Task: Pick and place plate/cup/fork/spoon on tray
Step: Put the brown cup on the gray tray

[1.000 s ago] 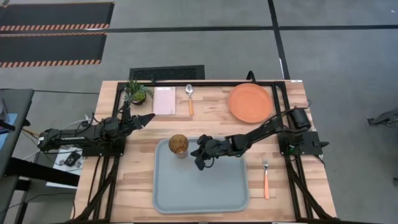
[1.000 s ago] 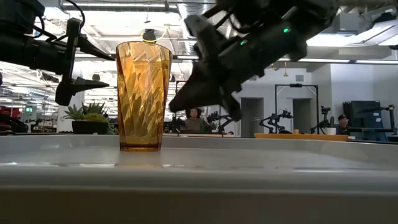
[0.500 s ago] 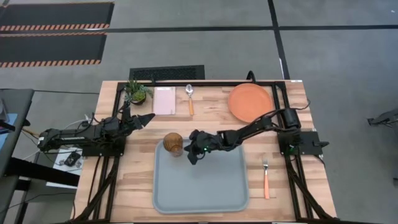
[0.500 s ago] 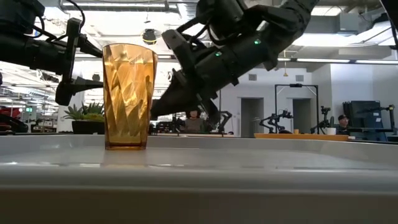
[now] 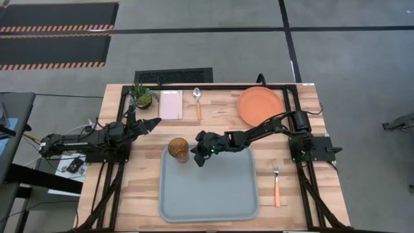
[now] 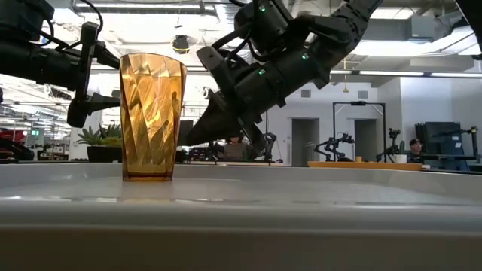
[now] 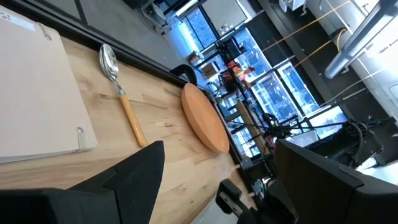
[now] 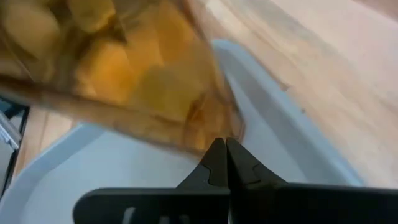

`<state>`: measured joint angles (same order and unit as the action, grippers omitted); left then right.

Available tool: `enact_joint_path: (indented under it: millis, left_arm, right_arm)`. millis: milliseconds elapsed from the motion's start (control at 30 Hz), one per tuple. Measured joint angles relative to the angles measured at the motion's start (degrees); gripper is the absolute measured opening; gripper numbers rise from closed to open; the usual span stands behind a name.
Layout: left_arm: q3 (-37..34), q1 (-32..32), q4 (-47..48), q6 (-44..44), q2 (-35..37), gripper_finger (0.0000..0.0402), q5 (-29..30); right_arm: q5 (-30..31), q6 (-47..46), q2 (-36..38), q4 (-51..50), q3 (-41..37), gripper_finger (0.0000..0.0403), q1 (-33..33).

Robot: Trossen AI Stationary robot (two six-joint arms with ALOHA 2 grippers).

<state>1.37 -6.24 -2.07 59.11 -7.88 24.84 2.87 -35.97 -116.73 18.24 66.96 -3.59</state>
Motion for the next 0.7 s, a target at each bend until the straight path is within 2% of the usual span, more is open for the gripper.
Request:
enact_joint_path:
  millis: [433, 700]
  left_arm:
    - [0.0, 0.0, 0.0, 0.0, 0.0, 0.029, 0.12]
    - [0.0, 0.0, 0.0, -0.13, 0.0, 0.029, 0.3]
  right_arm:
    - [0.0, -0.12, -0.06, 0.48, -0.02, 0.0001, -2.32]
    - [-1.65, -1.32, -3.69, 1.43, 2.86, 0.0001, -2.56]
